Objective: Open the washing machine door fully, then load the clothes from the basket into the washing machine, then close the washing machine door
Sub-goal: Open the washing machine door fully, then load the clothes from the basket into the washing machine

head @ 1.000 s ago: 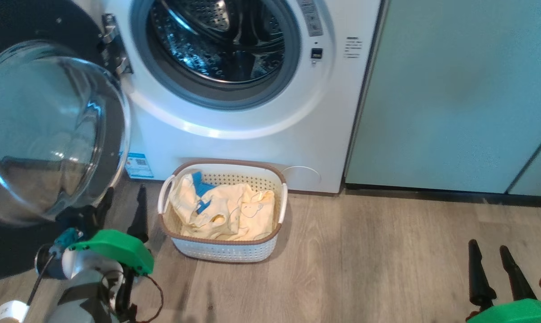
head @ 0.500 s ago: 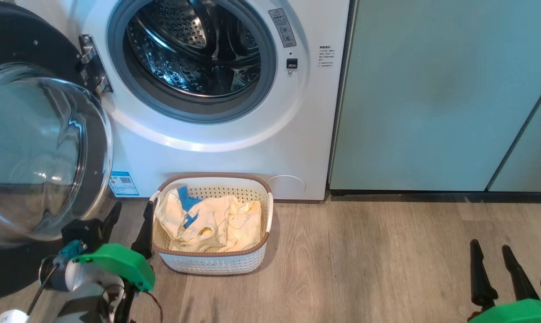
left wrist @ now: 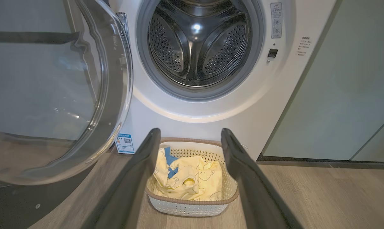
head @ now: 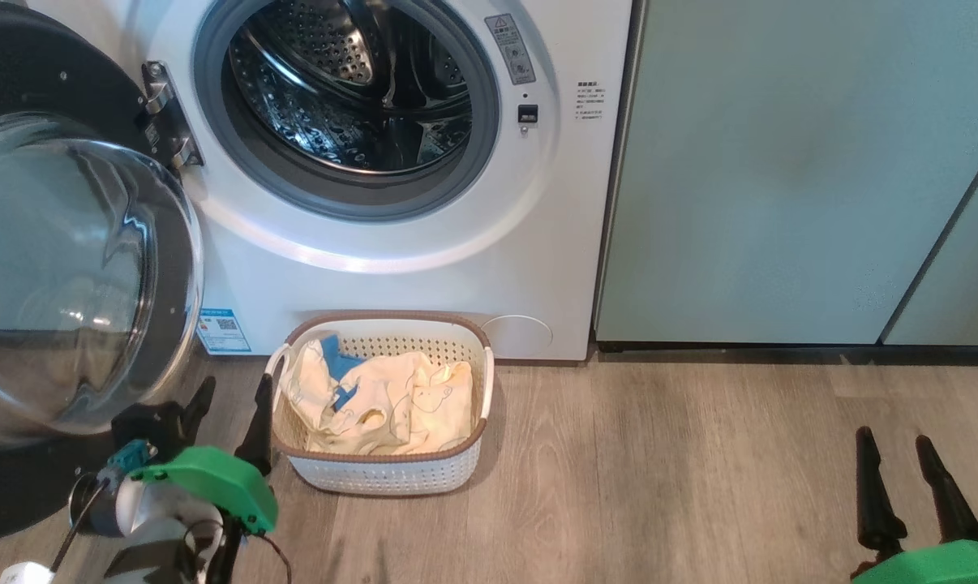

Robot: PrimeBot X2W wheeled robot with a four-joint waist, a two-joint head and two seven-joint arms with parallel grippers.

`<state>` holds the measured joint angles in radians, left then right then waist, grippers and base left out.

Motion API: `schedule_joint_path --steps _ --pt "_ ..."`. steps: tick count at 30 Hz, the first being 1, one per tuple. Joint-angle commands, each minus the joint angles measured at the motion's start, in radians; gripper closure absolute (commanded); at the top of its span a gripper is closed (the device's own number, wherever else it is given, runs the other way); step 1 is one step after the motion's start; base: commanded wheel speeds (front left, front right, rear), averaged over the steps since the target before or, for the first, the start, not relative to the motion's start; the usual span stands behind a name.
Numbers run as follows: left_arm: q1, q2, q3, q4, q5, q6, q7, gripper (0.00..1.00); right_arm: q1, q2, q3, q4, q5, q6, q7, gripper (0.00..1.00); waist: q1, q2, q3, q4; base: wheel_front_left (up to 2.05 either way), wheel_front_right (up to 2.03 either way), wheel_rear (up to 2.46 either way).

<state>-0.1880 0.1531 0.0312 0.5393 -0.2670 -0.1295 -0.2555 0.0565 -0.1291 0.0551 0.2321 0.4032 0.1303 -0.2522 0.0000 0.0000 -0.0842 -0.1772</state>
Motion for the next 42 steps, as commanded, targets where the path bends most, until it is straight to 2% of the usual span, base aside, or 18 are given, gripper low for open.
schedule_joint_path --steps 1,30,42 --pt "-0.061 0.035 0.04 -0.023 -0.001 -0.001 -0.006 0.0 -0.033 -0.027 0.012 -0.038 -0.011 0.0 -0.01 0.0 0.0 0.0 0.001 0.001 0.0 0.0 0.0" --pt "-0.091 0.03 0.027 0.013 -0.012 -0.001 -0.006 0.0 -0.035 -0.017 0.021 -0.02 0.006 0.0 -0.01 0.0 0.0 0.0 0.018 0.018 0.0 -0.01 0.0" --pt "-0.094 0.051 -0.017 0.012 -0.018 -0.001 -0.006 0.0 -0.035 -0.014 0.029 -0.014 0.01 0.0 -0.01 0.0 0.0 0.0 0.016 0.026 0.9 -0.96 0.06"
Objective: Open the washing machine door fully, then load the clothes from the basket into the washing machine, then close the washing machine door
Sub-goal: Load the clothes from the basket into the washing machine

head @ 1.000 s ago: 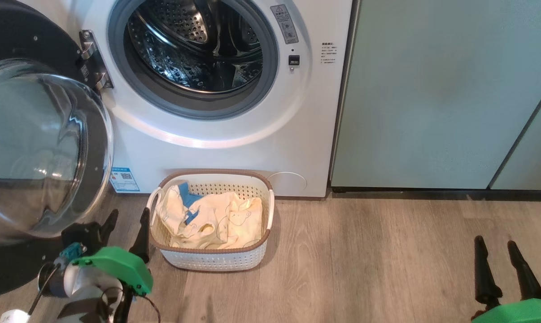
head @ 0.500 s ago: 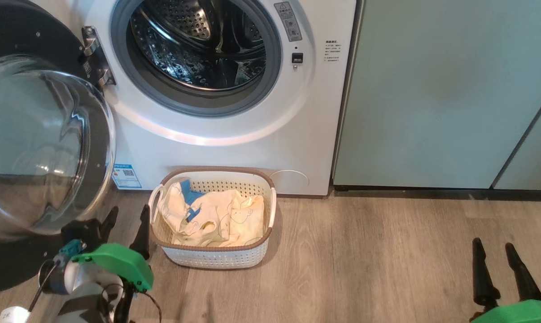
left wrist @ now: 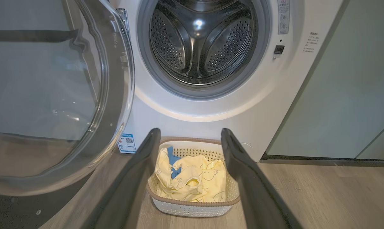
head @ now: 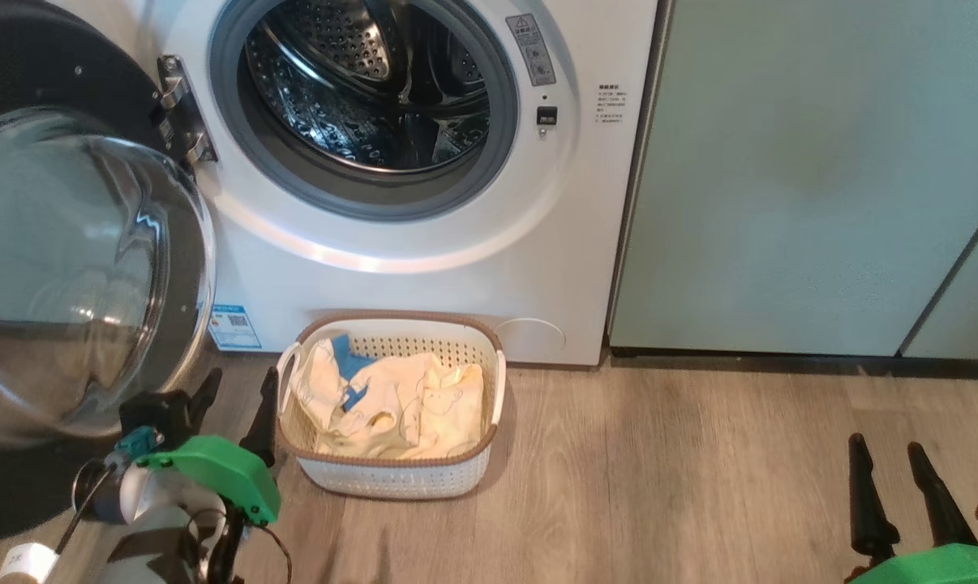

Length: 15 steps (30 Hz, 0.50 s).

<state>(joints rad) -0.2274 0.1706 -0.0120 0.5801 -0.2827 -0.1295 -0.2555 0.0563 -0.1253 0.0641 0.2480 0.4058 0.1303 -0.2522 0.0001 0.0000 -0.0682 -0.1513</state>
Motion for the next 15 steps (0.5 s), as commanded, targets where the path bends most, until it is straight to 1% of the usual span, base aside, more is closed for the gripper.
schedule_joint_path --steps 1,9,15 --pt "-0.054 0.034 0.024 -0.029 -0.001 -0.001 -0.006 0.0 -0.035 -0.018 0.02 -0.029 0.007 0.0 -0.01 0.0 -0.0001 0.0 -0.001 0.0 1.43 -1.43 0.0" --pt "-0.05 0.03 0.008 -0.027 -0.005 -0.001 -0.006 0.0 -0.035 -0.02 0.023 -0.029 0.006 0.0 -0.01 0.0 -0.0001 0.0 -0.001 -0.003 1.64 -1.64 0.0" --pt "-0.049 0.023 0.012 -0.045 -0.033 -0.001 -0.006 0.0 -0.034 -0.022 0.025 -0.03 0.006 0.0 -0.01 0.0 -0.0001 0.0 0.0 -0.004 1.58 -1.57 -0.01"
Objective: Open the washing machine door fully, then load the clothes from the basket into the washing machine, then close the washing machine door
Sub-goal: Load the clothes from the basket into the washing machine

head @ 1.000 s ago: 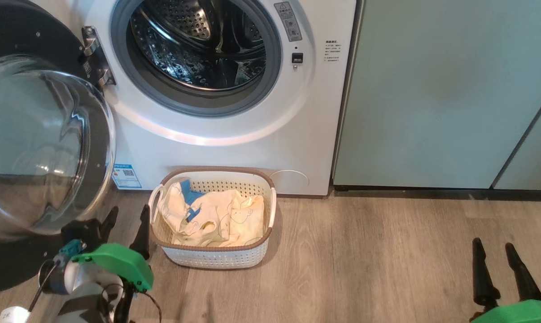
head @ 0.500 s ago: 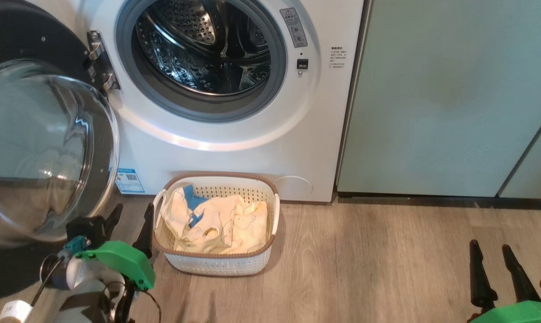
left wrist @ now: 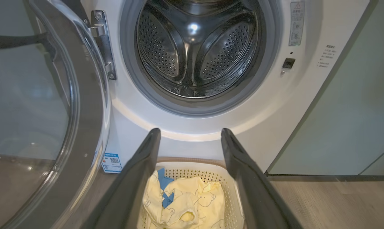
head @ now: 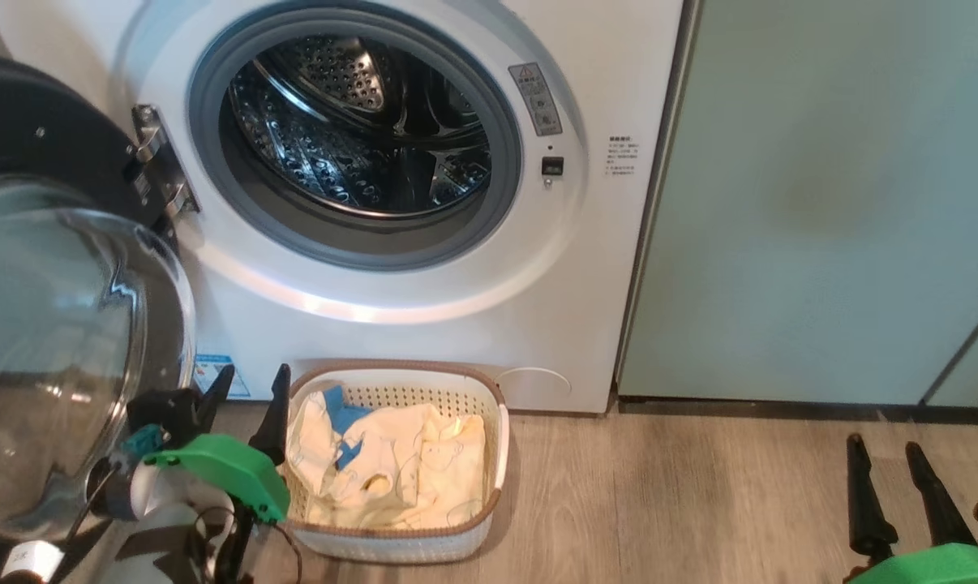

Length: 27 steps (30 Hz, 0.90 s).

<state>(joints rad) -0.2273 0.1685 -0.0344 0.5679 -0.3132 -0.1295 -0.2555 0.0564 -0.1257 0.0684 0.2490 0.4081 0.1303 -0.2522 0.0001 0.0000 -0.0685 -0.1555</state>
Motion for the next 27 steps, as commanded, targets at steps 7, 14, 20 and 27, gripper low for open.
schedule_joint_path --steps 7,14,20,27 --pt "-0.036 0.028 0.014 -0.049 -0.014 -0.001 -0.006 0.0 -0.035 -0.022 0.019 -0.036 0.004 0.0 -0.01 0.0 -0.0001 0.0 0.004 -0.001 0.76 -0.76 0.0" --pt "-0.03 0.024 0.015 -0.047 -0.013 -0.001 -0.006 0.0 -0.035 -0.024 0.015 -0.038 0.005 0.0 -0.01 0.0 -0.0001 0.0 0.006 0.002 0.05 -0.05 0.0" --pt "-0.028 0.023 0.024 -0.05 -0.013 -0.001 -0.006 0.0 -0.034 -0.023 0.016 -0.039 0.005 0.0 -0.01 0.0 -0.0001 0.0 0.007 0.004 0.0 0.0 0.0" --pt "-0.028 0.022 0.028 -0.045 -0.01 -0.001 -0.006 0.0 -0.036 -0.021 0.016 -0.041 0.004 0.0 -0.01 0.0 -0.0001 0.0 0.01 0.002 0.0 0.0 0.0"
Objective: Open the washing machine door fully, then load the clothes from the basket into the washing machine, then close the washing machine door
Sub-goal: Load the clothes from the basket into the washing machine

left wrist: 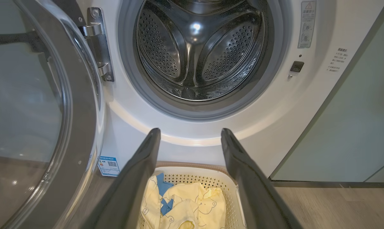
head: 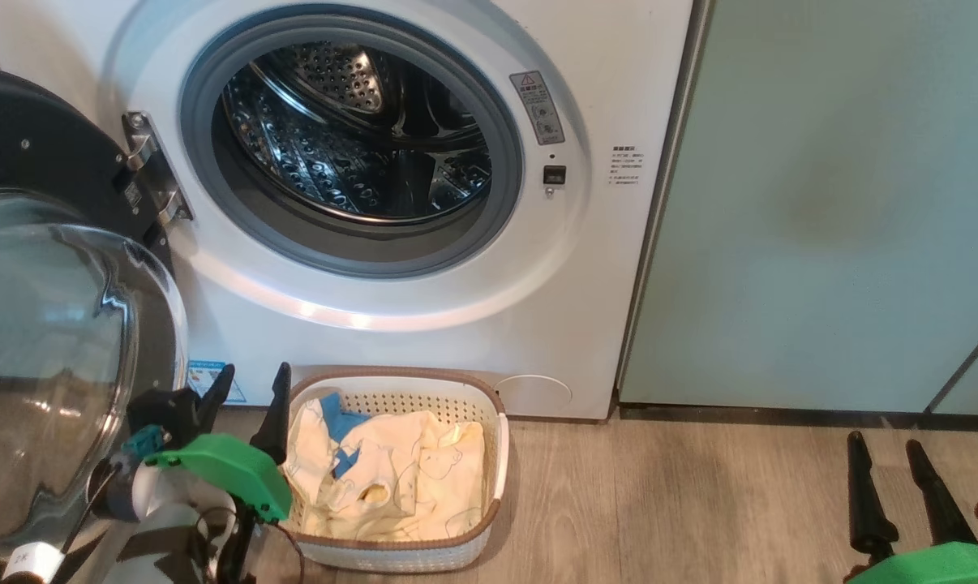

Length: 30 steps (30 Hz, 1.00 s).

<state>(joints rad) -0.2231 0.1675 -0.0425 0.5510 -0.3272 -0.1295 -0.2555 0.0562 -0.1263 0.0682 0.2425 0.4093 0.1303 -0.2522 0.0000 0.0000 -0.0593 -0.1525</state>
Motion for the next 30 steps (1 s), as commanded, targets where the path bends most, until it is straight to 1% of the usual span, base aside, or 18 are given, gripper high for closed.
schedule_joint_path --steps 1,7,13,17,24,28,30 --pt "-0.032 0.022 0.036 -0.025 0.004 -0.001 -0.006 0.0 -0.036 -0.02 0.017 -0.035 0.003 0.0 -0.01 0.0 0.0 0.0 0.001 -0.002 0.0 0.0 0.0" --pt "-0.03 0.011 0.032 0.02 0.016 0.002 -0.006 0.0 -0.044 -0.024 0.02 -0.038 0.005 0.0 -0.01 0.0 0.0 0.0 0.014 -0.014 0.0 0.0 0.0" --pt "-0.05 -0.012 0.019 0.115 0.016 0.012 -0.003 0.0 -0.055 -0.032 0.031 -0.05 0.007 0.0 -0.01 0.0 0.0 0.0 0.049 -0.035 0.0 0.0 0.0" --pt "-0.079 -0.014 0.016 0.196 0.007 0.014 0.007 0.0 -0.074 -0.035 0.05 -0.055 0.006 0.0 -0.01 0.0 0.0 0.0 0.086 -0.064 0.0 0.0 0.0" --pt "-0.163 -0.015 0.004 0.334 -0.012 0.01 0.013 0.0 -0.125 -0.03 0.062 -0.069 0.015 0.0 -0.01 0.0 0.0 0.0 0.189 -0.122 0.0 0.0 0.0" --pt "-0.2 -0.011 -0.011 0.402 -0.019 0.006 0.03 0.0 -0.145 -0.026 0.07 -0.073 0.018 0.0 -0.01 0.0 0.0 0.0 0.231 -0.148 0.0 0.0 0.0" --pt "-0.228 -0.005 -0.015 0.452 -0.03 0.004 0.058 0.0 -0.157 -0.023 0.078 -0.077 0.022 0.0 -0.01 0.0 0.0 0.0 0.262 -0.165 0.0 0.0 0.0"
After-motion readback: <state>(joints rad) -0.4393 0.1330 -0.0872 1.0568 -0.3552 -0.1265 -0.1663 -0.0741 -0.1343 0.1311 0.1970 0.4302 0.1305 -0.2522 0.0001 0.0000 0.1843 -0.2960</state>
